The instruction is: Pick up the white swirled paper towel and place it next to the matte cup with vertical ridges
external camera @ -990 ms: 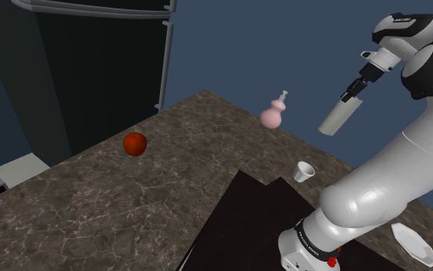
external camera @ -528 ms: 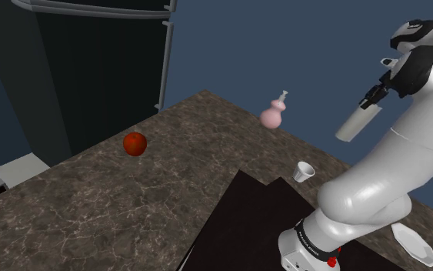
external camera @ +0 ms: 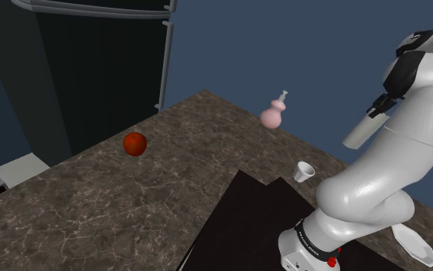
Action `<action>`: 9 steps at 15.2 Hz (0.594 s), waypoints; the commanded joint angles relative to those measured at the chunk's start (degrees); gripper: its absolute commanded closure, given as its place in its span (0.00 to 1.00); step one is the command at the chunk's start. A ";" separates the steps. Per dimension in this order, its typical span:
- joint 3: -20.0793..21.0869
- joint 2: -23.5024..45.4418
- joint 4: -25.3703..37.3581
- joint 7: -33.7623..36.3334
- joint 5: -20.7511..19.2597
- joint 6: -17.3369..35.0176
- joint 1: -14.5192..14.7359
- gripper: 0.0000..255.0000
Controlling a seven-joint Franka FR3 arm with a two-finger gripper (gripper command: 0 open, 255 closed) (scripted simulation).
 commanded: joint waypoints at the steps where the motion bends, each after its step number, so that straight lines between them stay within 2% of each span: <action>1: 0.03 -0.16 -1.68 -0.22 -0.09 1.57 0.27 1.00; 9: 0.28 -0.20 -7.90 -1.19 0.09 7.63 1.06 1.00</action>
